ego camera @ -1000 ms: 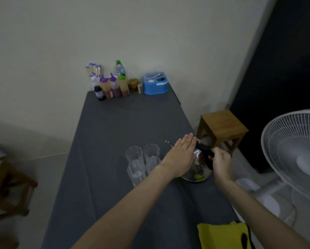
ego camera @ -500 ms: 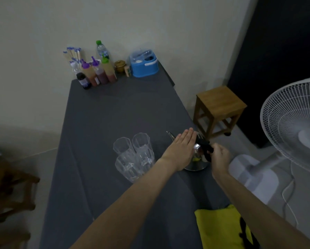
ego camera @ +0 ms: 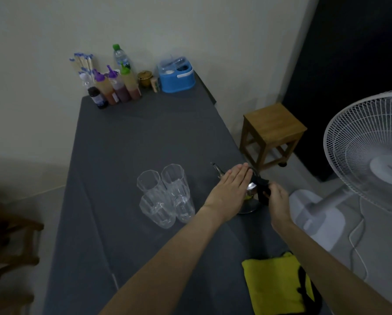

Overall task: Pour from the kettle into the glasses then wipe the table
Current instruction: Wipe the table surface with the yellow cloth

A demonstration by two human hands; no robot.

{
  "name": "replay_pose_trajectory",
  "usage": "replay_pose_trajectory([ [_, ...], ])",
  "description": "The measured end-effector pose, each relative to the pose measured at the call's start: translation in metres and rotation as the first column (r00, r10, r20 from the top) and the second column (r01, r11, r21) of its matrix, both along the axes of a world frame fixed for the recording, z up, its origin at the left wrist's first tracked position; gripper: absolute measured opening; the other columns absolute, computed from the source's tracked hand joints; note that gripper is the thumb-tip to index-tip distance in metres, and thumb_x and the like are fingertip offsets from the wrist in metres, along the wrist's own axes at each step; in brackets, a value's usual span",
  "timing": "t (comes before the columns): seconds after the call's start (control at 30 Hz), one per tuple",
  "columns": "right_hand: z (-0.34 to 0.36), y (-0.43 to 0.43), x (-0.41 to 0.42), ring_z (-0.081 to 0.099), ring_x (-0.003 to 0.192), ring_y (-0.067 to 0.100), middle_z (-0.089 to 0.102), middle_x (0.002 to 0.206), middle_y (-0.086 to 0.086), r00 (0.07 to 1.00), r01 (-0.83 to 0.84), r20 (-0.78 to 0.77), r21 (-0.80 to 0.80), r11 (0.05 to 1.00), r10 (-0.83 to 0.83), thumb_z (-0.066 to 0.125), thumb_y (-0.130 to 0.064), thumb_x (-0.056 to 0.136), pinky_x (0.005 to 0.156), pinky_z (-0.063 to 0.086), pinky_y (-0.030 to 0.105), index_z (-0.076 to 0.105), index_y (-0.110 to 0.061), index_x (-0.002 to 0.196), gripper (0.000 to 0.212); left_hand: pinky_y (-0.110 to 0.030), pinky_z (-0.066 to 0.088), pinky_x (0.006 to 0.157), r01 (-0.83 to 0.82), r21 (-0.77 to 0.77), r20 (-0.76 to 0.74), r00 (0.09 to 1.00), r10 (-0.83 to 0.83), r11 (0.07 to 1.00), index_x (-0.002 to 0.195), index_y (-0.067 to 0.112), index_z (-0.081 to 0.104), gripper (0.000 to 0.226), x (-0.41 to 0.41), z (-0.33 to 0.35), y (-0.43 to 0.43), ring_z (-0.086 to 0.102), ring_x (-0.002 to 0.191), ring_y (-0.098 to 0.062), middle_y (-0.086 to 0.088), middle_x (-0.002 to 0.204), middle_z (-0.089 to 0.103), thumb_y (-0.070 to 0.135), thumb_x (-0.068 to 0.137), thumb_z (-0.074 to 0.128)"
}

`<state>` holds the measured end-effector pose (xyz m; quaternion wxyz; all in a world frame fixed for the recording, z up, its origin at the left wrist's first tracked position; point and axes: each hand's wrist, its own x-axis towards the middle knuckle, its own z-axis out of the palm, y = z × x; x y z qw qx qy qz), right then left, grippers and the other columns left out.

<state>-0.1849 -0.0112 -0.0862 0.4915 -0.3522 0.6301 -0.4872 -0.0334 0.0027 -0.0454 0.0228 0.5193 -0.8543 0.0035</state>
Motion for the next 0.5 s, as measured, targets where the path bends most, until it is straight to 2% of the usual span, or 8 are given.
replay_pose_trajectory([
  [0.07,-0.002,0.001,-0.006,0.058,0.079,0.018,0.061,0.084,0.007,0.992,-0.072,-0.102,0.001,0.997,0.072,0.038,-0.019,0.091,0.075,0.046,0.035,0.059,-0.019,0.076,0.026,-0.034,-0.008,0.116,-0.010,-0.023,-0.041,0.999,0.009,1.000,0.149,0.002,0.002,0.058,-0.003,-0.003,0.005,-0.004,0.147,-0.026,-0.015,0.159,-0.001,0.015,0.100,0.030],
  [0.13,-0.004,0.005,-0.012,0.060,0.088,0.028,0.060,0.088,0.008,0.941,-0.129,-0.319,-0.042,0.991,0.109,0.041,-0.030,0.090,0.080,0.050,0.047,0.056,-0.027,0.077,0.020,-0.033,-0.005,0.118,-0.033,-0.014,-0.133,0.991,0.031,0.999,0.150,0.003,0.004,0.060,-0.004,-0.008,0.016,-0.005,0.147,-0.025,-0.014,0.159,-0.002,0.015,0.099,0.032],
  [0.17,-0.002,0.012,-0.014,0.059,0.088,0.030,0.058,0.085,0.005,0.909,-0.133,-0.406,-0.065,0.989,0.095,0.045,-0.029,0.092,0.080,0.049,0.050,0.052,-0.030,0.078,0.015,-0.033,-0.003,0.119,-0.036,0.010,-0.196,0.980,0.038,0.999,0.150,0.005,0.005,0.062,-0.002,-0.011,0.025,-0.005,0.147,-0.023,-0.013,0.159,-0.003,0.014,0.097,0.034],
  [0.23,-0.003,0.038,-0.018,0.056,0.091,0.030,0.054,0.088,-0.001,0.843,-0.171,-0.532,-0.125,0.977,0.079,0.055,-0.022,0.093,0.080,0.048,0.046,0.054,-0.021,0.089,0.004,-0.032,0.000,0.119,-0.033,0.077,-0.316,0.947,0.055,0.997,0.151,0.008,0.009,0.063,0.006,-0.024,0.050,-0.003,0.147,-0.020,-0.010,0.160,-0.001,0.014,0.095,0.036],
  [0.27,-0.005,0.057,-0.019,0.053,0.097,0.030,0.053,0.096,0.003,0.791,-0.211,-0.604,-0.124,0.969,0.095,0.058,-0.021,0.092,0.083,0.046,0.041,0.055,-0.013,0.100,0.012,-0.032,0.001,0.120,-0.030,0.111,-0.342,0.938,0.066,0.993,0.151,0.008,0.013,0.060,0.013,-0.032,0.066,0.000,0.147,-0.019,-0.010,0.160,0.001,0.017,0.095,0.034],
  [0.33,-0.024,0.099,-0.026,0.051,0.111,0.028,0.051,0.120,0.011,0.650,-0.347,-0.732,-0.048,0.937,0.203,0.062,-0.028,0.089,0.091,0.044,0.037,0.052,-0.006,0.118,0.038,-0.034,0.004,0.120,-0.038,0.160,-0.343,0.935,0.092,0.986,0.149,0.007,0.022,0.058,0.027,-0.053,0.101,0.004,0.147,-0.019,-0.010,0.159,0.006,0.024,0.093,0.026],
  [0.43,-0.061,0.164,-0.038,0.048,0.123,0.031,0.045,0.140,0.011,0.335,-0.507,-0.879,0.136,0.851,0.340,0.055,-0.057,0.080,0.097,0.044,0.046,0.052,-0.013,0.129,0.066,-0.033,0.001,0.119,-0.102,0.237,-0.309,0.935,0.175,0.966,0.144,0.007,0.034,0.056,0.052,-0.088,0.151,0.014,0.146,-0.020,-0.009,0.158,0.015,0.025,0.091,0.026],
  [0.5,-0.078,0.193,-0.045,0.036,0.134,0.037,0.035,0.149,0.013,0.183,-0.513,-0.896,0.265,0.816,0.405,0.053,-0.073,0.070,0.103,0.036,0.055,0.046,-0.019,0.137,0.087,-0.033,0.005,0.119,-0.162,0.267,-0.255,0.939,0.232,0.950,0.139,0.009,0.041,0.052,0.069,-0.106,0.176,0.028,0.142,-0.023,-0.009,0.154,0.026,0.024,0.090,0.033],
])
